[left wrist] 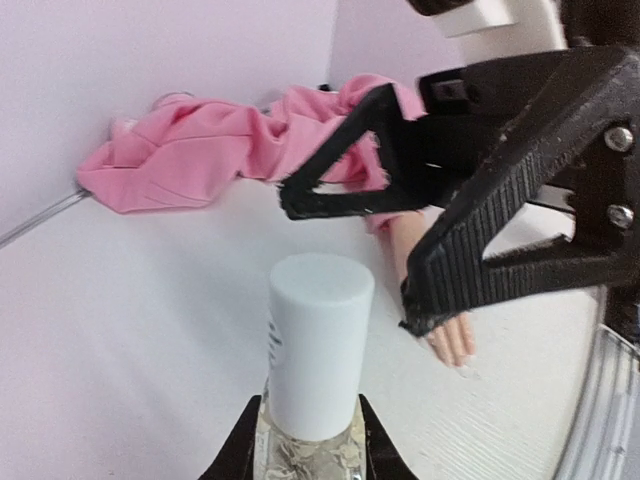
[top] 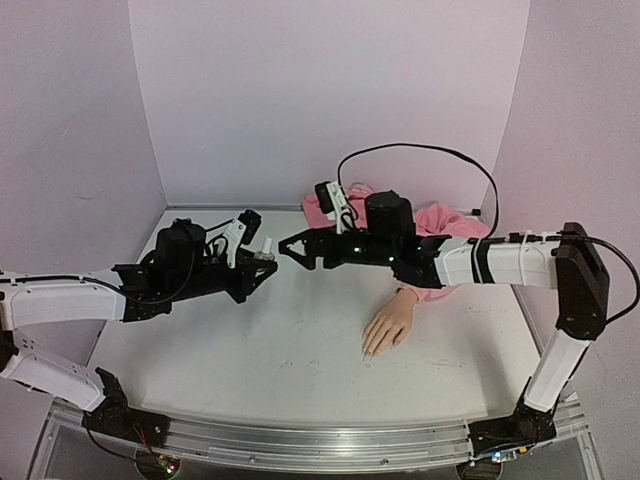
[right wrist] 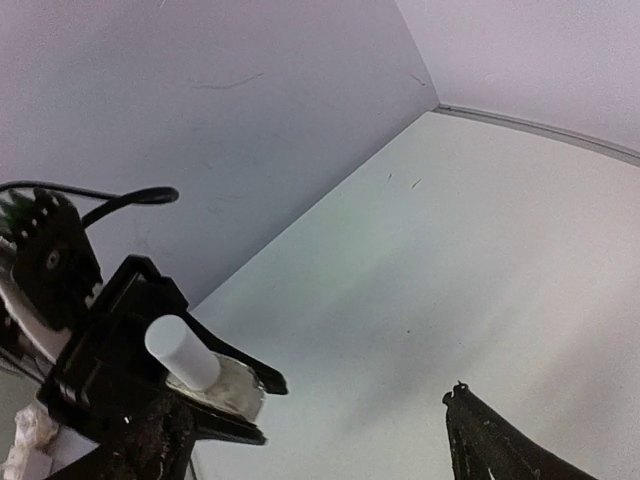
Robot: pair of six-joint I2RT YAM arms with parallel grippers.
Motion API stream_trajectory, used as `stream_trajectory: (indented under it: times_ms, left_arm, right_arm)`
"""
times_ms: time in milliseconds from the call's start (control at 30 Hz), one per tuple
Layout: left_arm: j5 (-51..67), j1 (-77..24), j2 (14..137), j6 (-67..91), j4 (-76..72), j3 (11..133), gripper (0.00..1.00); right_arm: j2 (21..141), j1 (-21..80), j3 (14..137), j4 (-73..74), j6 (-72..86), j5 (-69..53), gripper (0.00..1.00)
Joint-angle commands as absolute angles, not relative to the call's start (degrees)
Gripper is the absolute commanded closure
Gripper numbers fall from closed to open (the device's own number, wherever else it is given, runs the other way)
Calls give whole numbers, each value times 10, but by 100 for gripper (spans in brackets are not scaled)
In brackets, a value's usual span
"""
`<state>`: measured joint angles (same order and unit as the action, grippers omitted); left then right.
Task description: Paint the nails
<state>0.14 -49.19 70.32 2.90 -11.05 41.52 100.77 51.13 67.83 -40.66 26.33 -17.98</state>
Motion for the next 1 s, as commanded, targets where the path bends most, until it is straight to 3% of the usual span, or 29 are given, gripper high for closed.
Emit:
stream_trajectory:
  times_ms: [0, 167, 300, 467, 600, 767, 867, 967]
  left_arm:
    - [297, -466, 700, 55, -144, 428, 100]
    - [478, -466, 740, 78, -147, 471, 100]
    - [549, -470, 770, 90, -149, 499, 100]
    - [556, -475, 789, 94, -149, 511, 100]
    - [562, -476, 796, 95, -149, 512, 100]
    - [566, -476, 790, 93, -149, 508, 100]
    - [558, -476, 785, 94, -149, 507, 100]
    - [524, -476, 777, 93, -149, 507, 100]
  right_arm:
    - [977, 488, 651, -488, 202, -453, 6]
    - [985, 488, 620, -635, 273, -573, 9]
    - [989, 488, 612, -680, 305, -592, 26]
    - [988, 487, 609, -698, 324, -605, 48]
    - [982, 487, 604, -705, 331, -609, 56]
    - [981, 488, 601, -705, 332, -608, 75]
    - [986, 488, 604, -705, 335, -611, 98]
    - [992, 492, 600, -705, 333, -600, 100]
